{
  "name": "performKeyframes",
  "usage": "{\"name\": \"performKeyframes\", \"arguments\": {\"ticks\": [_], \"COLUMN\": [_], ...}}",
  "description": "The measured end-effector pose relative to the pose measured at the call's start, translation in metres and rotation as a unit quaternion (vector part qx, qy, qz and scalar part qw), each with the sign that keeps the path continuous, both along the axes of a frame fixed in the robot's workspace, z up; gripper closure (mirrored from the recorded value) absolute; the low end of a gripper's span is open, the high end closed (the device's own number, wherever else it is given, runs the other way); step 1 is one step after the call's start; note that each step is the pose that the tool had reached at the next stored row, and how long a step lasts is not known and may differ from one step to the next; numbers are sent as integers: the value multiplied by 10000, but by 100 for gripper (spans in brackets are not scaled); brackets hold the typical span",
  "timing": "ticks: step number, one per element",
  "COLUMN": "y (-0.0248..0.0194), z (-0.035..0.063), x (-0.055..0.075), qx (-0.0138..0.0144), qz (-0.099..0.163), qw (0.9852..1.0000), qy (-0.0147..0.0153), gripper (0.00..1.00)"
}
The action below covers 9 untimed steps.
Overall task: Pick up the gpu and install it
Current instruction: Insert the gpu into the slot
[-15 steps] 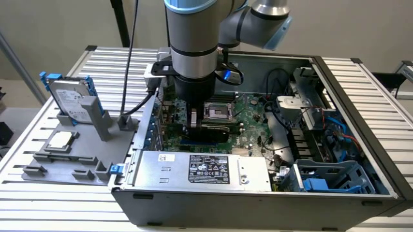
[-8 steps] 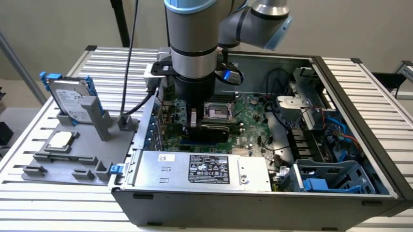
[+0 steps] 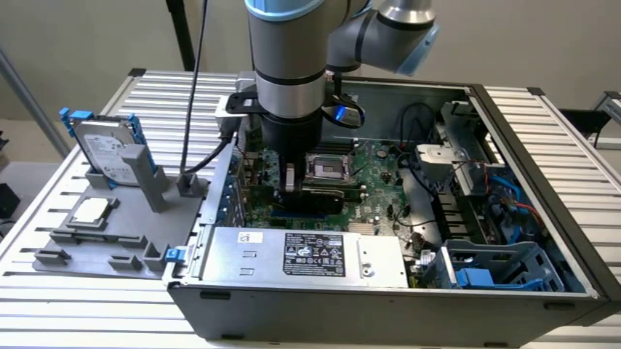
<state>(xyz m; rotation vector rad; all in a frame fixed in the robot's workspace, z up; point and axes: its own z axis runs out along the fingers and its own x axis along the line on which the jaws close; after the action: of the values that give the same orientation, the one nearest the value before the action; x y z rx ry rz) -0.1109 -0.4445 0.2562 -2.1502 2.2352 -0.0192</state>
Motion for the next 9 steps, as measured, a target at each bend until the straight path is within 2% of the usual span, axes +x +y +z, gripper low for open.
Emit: {"name": "performKeyframes", "arguments": {"ticks": [9], "y": [7], "z": [12], "x": [0], "qx": [0], "qz": [-2], "qw": [10000], "qy": [0], "gripper": [73]}}
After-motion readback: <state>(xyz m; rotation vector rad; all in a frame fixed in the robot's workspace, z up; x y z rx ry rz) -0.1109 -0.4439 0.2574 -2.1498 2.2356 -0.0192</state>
